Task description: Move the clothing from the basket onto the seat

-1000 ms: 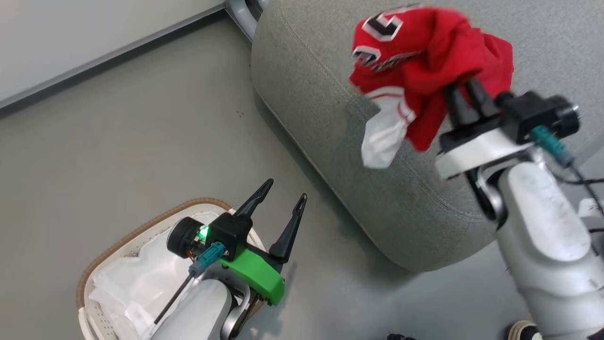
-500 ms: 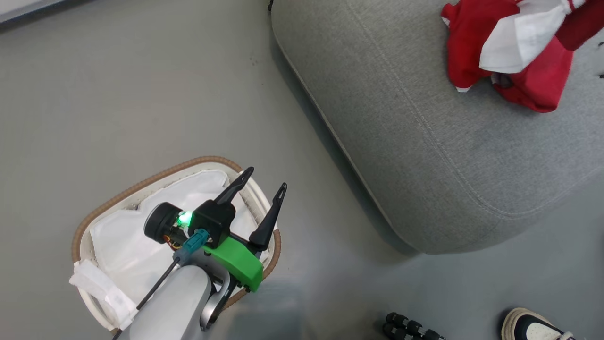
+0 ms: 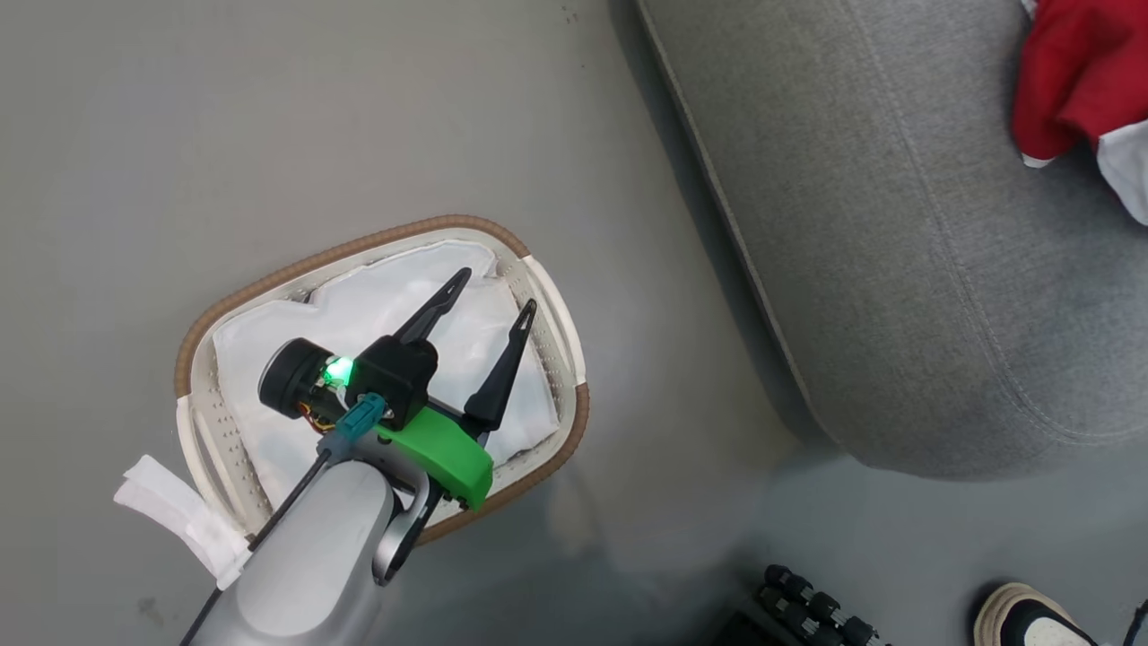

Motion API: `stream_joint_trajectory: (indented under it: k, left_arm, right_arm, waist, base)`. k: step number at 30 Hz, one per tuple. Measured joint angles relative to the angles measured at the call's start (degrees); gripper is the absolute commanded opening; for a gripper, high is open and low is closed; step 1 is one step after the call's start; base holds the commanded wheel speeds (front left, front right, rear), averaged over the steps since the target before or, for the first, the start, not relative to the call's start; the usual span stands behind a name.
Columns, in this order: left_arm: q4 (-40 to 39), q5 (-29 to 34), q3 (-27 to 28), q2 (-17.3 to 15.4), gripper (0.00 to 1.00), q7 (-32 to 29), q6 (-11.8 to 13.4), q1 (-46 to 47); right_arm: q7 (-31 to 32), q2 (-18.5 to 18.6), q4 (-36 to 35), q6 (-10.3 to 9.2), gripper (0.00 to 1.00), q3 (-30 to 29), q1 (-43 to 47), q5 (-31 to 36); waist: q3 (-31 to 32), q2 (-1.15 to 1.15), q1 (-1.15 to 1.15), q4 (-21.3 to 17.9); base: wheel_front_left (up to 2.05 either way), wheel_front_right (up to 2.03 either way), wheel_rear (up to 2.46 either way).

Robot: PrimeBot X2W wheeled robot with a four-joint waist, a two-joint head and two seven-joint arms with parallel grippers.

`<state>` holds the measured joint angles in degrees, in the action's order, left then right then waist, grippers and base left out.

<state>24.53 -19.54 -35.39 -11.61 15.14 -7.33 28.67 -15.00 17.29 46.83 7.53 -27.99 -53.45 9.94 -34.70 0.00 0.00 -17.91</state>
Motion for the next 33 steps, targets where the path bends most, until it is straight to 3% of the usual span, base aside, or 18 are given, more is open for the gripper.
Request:
stream_joint_trajectory:
  k: [4,8,16,24,33]
  left_arm:
    - [-0.5,1.0,1.4,0.2,1.0,0.0,0.0,0.2]
    - [-1.1,2.2,4.0,0.5,1.0,0.0,0.0,0.1]
    - [-2.0,4.6,8.8,2.2,1.0,0.0,0.0,-2.4]
    - [-2.6,7.3,16.4,4.3,1.0,0.0,0.1,-6.7]
    - [-2.7,11.5,24.1,6.7,1.0,0.0,3.3,-11.4]
  right_arm:
    - [0.0,-1.8,-0.5,0.0,1.0,-3.6,0.8,0.6]
    - [0.0,-4.0,-3.7,0.0,1.0,-3.1,3.2,0.3]
    - [0.0,-7.6,-13.2,0.0,1.0,5.3,9.7,-4.2]
    - [0.0,-9.6,-19.0,0.0,1.0,18.8,14.1,-8.9]
    - [0.0,-11.6,-20.4,0.0,1.0,28.1,19.2,-13.1]
  waist:
    - [-1.1,0.0,0.0,1.6]
    - [-0.8,0.0,0.0,2.3]
    - [2.8,0.0,0.0,2.5]
    - [8.0,0.0,0.0,4.2]
    - [13.5,0.0,0.0,8.6]
  base:
    - [0.0,0.0,0.0]
    - [0.0,0.0,0.0]
    - [0.0,0.0,0.0]
    - [0.0,0.0,0.0]
    - [0.0,0.0,0.0]
